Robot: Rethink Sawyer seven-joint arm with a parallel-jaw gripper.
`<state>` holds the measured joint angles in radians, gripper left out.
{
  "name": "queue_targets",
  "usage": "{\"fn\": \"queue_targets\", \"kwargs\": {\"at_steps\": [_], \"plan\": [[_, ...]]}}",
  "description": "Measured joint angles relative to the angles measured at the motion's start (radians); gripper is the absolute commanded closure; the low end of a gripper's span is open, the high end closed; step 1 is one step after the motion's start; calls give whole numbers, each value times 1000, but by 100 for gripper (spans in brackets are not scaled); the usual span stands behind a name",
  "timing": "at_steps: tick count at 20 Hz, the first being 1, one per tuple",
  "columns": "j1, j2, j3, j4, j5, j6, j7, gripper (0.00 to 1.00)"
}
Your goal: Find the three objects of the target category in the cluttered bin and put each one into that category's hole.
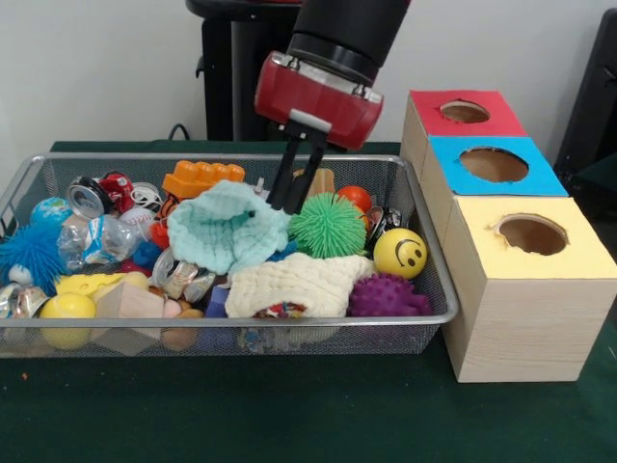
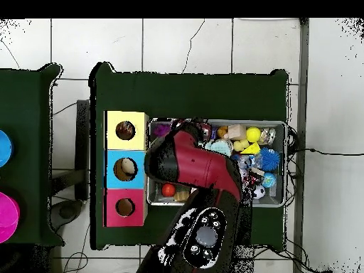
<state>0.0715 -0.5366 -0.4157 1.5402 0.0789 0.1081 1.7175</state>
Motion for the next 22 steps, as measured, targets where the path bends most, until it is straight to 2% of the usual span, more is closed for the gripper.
{"fn": "queue_targets", "kwargs": {"at_steps": [6,13,14,17,22], "plan": [[-8,61,-5,-5,-14,-82,0,100],[5,179,-20,-27,0,-86,0,100],[12,208,-30,-30,1,-86,0,0],[20,228,-44,-32,7,-86,0,0],[72,309,-120,-41,43,-90,0,0]]}}
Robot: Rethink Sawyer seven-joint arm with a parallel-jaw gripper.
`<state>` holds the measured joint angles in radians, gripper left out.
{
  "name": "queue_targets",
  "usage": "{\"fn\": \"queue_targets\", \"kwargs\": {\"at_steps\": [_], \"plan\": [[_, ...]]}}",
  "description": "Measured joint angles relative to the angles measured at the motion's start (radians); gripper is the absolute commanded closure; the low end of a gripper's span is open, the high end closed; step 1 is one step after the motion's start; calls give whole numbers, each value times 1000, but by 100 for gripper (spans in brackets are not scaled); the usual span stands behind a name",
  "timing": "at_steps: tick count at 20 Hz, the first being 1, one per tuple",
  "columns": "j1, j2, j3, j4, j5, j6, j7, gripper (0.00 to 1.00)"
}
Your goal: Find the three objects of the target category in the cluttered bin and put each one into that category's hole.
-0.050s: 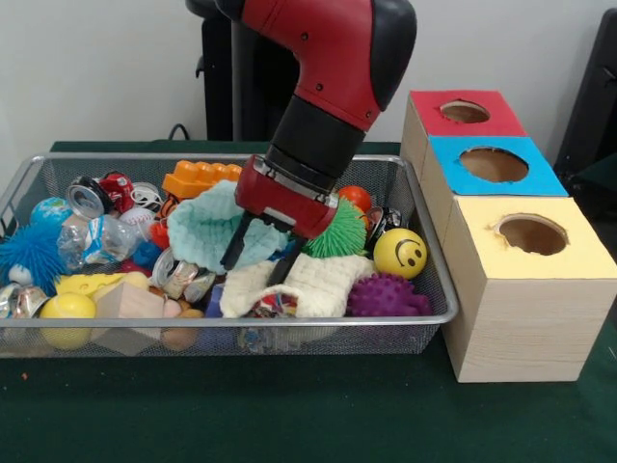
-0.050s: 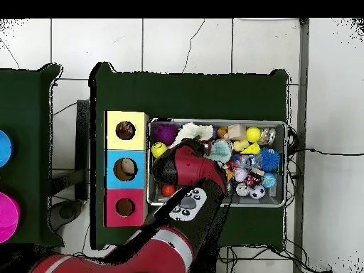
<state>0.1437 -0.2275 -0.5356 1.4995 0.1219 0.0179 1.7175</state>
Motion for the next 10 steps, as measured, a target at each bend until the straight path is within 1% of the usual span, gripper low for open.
{"fn": "queue_targets", "kwargs": {"at_steps": [4,6,10], "plan": [[13,30,-28,-6,13,-25,0,0],[11,49,-44,-14,18,-60,0,0],[0,66,-48,-24,19,-105,0,0]]}}
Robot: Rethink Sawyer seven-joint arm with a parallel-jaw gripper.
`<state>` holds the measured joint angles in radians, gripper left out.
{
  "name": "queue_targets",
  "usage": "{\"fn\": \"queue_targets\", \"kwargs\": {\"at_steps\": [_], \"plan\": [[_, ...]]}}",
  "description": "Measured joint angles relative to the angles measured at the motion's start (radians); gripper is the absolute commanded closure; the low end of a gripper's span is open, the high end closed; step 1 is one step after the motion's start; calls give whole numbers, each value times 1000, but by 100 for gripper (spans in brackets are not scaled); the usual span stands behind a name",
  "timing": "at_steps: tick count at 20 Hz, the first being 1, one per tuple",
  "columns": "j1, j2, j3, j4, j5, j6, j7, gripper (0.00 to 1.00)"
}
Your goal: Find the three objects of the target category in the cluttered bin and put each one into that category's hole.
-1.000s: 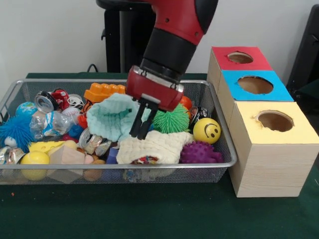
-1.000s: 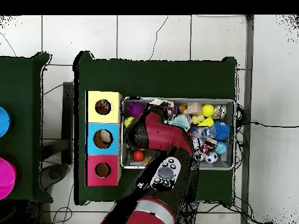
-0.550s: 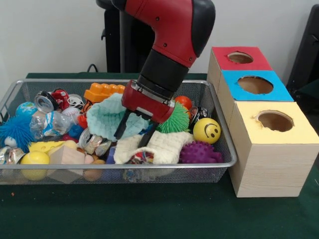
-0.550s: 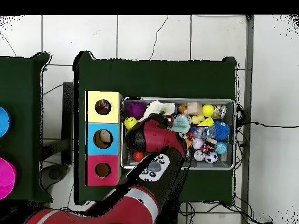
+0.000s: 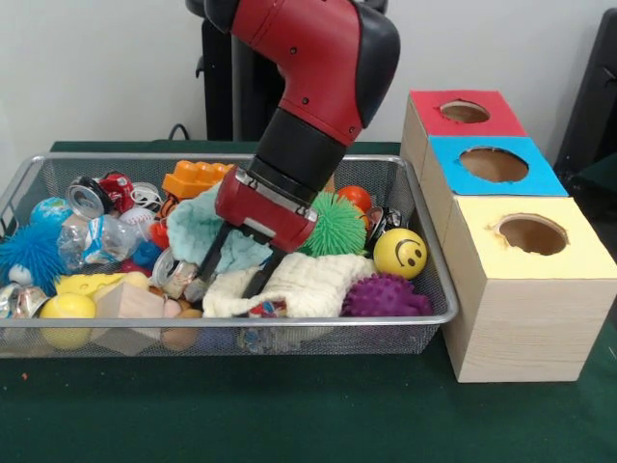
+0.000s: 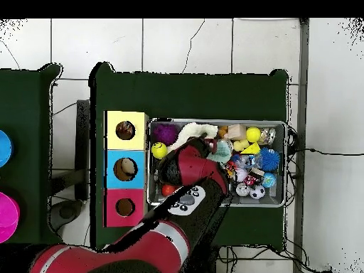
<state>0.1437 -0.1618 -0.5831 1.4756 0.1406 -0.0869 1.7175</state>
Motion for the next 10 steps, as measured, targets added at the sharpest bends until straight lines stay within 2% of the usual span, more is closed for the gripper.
{"fn": "queue_targets", "kwargs": {"at_steps": [10], "plan": [[-42,8,1,-40,0,-7,0,0]]}}
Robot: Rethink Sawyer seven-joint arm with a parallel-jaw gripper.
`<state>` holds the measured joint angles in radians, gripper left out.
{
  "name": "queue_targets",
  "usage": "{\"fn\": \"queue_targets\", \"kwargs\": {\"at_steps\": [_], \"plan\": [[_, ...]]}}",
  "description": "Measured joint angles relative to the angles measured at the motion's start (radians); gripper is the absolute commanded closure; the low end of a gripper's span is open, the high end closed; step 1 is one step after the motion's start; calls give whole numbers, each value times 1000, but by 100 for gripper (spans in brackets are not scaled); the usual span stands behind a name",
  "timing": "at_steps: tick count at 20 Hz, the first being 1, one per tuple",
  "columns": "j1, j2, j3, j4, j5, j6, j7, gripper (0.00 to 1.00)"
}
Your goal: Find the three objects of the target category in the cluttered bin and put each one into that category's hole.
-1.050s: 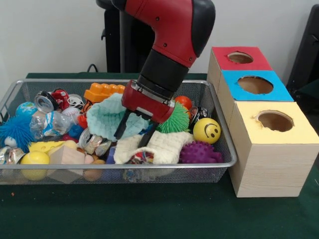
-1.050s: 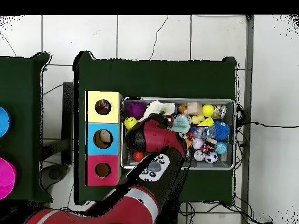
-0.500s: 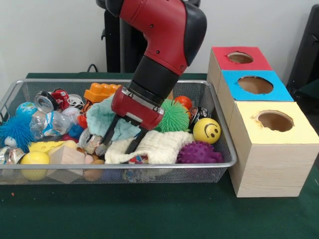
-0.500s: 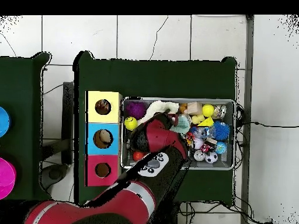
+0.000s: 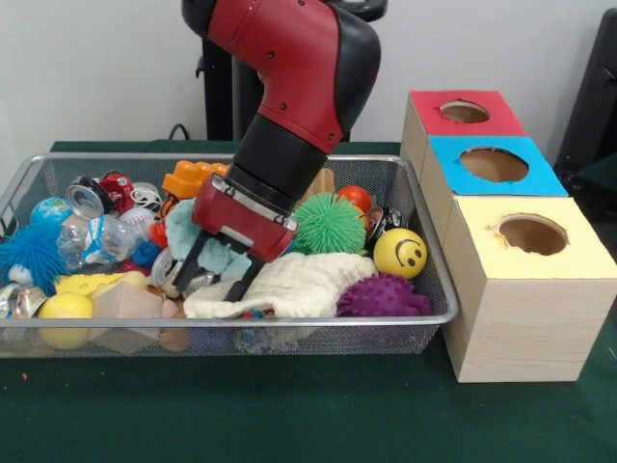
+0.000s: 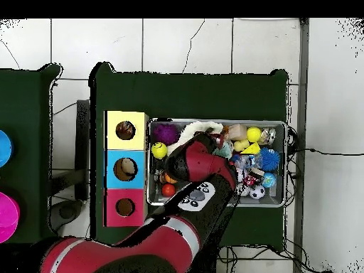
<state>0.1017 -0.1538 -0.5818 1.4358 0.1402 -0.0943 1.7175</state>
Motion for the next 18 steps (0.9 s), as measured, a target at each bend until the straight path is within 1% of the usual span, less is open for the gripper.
{"fn": "queue_targets", "kwargs": {"at_steps": [2,5,6,8,9,10,13,16,18], "plan": [[-17,-5,15,-5,-1,0,0,0],[-128,-60,150,-10,-44,10,0,0],[-204,-87,233,-1,-77,30,0,0],[-314,-106,348,9,-119,71,0,0],[-350,-109,387,12,-130,85,0,0],[-463,-127,508,20,-160,129,-2,0],[-564,-149,616,39,-186,192,-1,0],[-676,-163,739,54,-198,279,-1,0],[-713,-163,781,59,-198,309,-1,0]]}}
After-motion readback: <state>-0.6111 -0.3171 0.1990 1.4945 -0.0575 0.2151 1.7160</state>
